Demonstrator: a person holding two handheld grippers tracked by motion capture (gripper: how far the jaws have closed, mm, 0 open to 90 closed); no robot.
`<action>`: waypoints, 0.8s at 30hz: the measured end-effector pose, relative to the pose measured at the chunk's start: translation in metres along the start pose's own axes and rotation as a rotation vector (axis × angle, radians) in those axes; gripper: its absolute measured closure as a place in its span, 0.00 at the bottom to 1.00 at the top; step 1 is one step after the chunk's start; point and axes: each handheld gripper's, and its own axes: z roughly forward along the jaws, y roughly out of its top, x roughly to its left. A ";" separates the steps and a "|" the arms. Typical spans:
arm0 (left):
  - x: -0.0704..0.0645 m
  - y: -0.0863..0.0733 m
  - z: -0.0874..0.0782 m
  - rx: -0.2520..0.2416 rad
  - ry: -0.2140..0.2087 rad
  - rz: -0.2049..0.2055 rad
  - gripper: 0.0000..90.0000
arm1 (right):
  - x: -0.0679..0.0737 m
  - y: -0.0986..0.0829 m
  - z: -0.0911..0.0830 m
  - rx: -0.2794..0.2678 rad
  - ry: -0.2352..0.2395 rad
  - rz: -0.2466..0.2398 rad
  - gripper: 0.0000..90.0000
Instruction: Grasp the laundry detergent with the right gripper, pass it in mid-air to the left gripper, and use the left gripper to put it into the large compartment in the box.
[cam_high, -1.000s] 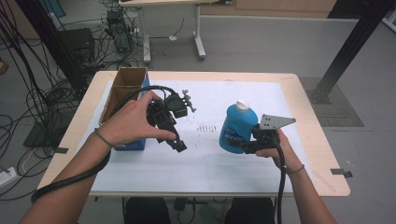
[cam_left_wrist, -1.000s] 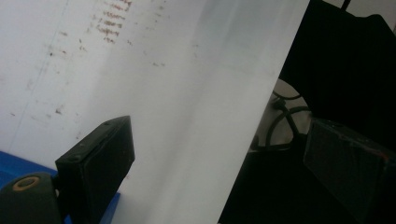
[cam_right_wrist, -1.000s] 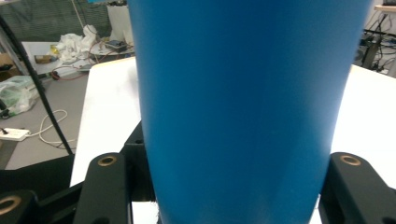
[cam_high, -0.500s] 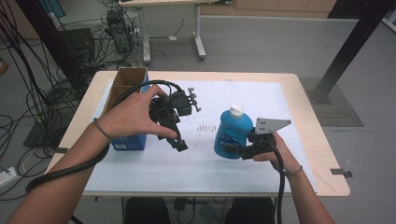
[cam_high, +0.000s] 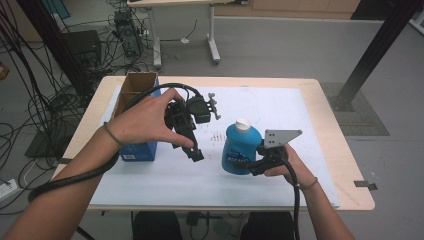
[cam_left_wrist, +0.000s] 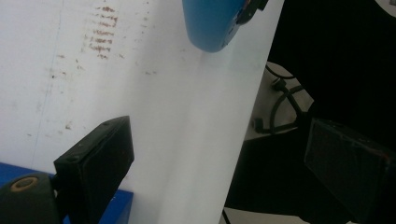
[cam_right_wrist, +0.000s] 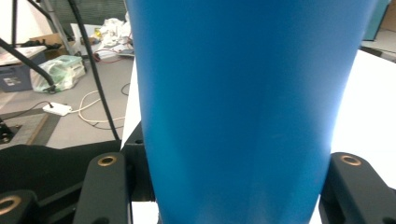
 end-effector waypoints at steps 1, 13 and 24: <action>-0.001 0.002 0.000 0.006 0.005 0.002 0.09 | 0.000 0.000 0.001 0.002 -0.001 -0.004 0.46; -0.007 0.019 -0.001 0.039 0.006 0.043 0.09 | -0.001 0.007 0.012 0.019 0.043 -0.032 0.46; -0.011 0.030 0.001 0.058 0.008 0.065 0.09 | -0.003 0.007 0.020 0.004 0.070 -0.034 0.46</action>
